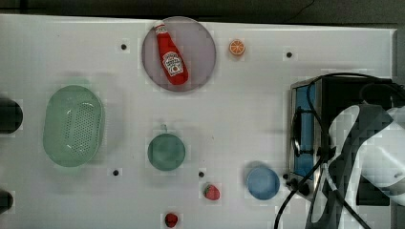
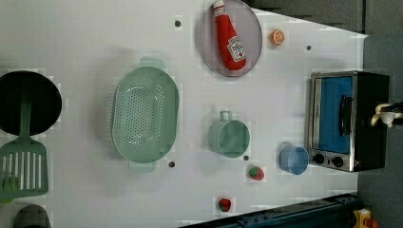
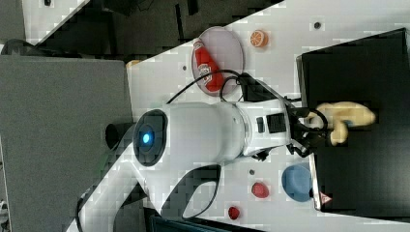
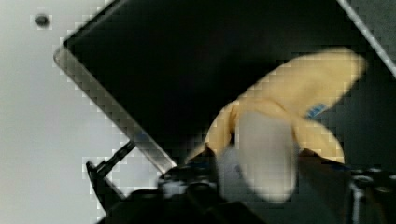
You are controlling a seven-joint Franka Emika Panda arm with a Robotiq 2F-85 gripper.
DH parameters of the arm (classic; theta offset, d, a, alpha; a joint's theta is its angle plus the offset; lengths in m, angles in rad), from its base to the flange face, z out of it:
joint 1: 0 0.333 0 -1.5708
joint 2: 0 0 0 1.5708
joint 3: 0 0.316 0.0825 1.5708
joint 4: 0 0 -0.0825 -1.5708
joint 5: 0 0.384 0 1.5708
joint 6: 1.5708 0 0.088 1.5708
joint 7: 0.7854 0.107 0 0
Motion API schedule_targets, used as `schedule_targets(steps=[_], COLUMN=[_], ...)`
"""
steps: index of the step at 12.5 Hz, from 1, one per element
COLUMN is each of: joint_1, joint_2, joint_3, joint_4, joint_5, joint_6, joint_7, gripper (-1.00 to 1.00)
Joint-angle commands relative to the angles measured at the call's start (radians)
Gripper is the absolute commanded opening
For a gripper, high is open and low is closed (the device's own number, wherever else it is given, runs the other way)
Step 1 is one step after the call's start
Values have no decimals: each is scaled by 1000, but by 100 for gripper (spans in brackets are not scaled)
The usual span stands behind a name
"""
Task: Pick banana from table and place on oven.
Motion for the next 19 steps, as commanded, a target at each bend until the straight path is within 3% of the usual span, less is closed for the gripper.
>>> schedule_targets(steps=[1,2,8,12,19], joint_1=[-7,-7,36,70,76], joint_2=[-20,-30,-257,-425,-613], joint_3=[-1,-2,44,229,562], joint_4=[9,13,99,77,-110], joint_5=[9,7,-59,-144,-133], joint_6=[-11,-17,-297,-422,-460], joint_7=[-60,-60,-34,218,787], gripper=[71,100,100,100,100])
